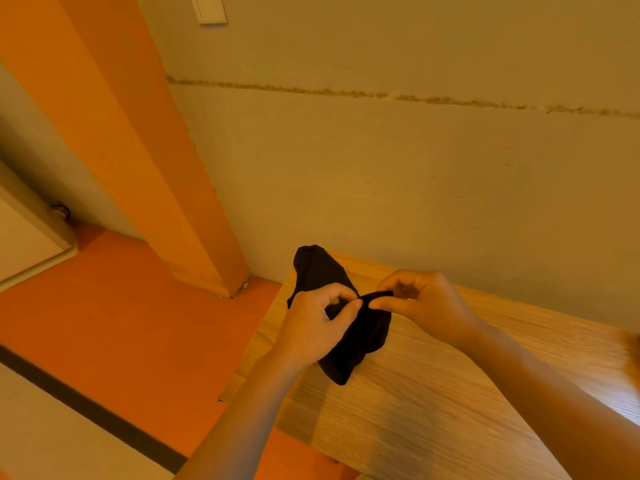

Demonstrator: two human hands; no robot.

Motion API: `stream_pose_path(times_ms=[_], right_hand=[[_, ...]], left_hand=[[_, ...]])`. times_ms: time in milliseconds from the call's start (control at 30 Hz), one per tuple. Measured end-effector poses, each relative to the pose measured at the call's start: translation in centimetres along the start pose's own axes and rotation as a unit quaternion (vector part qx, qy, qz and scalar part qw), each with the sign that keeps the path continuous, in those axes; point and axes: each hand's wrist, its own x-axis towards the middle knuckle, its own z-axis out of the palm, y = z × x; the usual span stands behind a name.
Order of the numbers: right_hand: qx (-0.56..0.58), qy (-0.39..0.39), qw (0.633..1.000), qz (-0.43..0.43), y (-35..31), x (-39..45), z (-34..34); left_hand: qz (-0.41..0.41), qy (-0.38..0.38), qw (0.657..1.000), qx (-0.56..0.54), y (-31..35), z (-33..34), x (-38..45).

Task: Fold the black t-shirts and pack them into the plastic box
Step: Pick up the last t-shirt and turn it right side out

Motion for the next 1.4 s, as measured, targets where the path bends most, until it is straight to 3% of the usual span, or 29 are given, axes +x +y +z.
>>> stream_pose_path(times_ms=[133,333,467,600,900,1000,1400], right_hand=[[-0.027,-0.016,1.0,-0.002,-0.1,-0.1,-0.1],[-0.058,-0.006,0.998,-0.004,-0.3,-0.2,-0.1],[0.031,0.014,0.999,0.032,-0.6,-0.2,-0.1],[0.046,0.0,0.998,0.036,-0.7,-0.2,0.0],[-0.007,-0.014,1.0,0.024,-1.1,-0.6,0.2],[-0.018,-0.022,0.999,0.027,-1.2,-0.8,0.1],[-0.005,0.039,0.999,-0.002,-1.1,-1.5,0.4]], left_hand=[[-0.003,-0.034,0.999,-0.003,0.6,-0.1,0.0],[-0.013,-0.018,0.999,-0.027,0.8,-0.1,0.1],[0.003,-0.011,0.999,-0.046,0.9,-0.4,0.0],[0.001,0.004,0.998,-0.067,1.1,-0.7,-0.1],[-0.022,-0.048,0.997,-0.059,1.4,-0.9,-0.6],[-0.023,-0.023,0.998,-0.058,1.4,-0.7,-0.6],[0.004,-0.011,0.997,-0.077,1.8,-0.6,-1.0]])
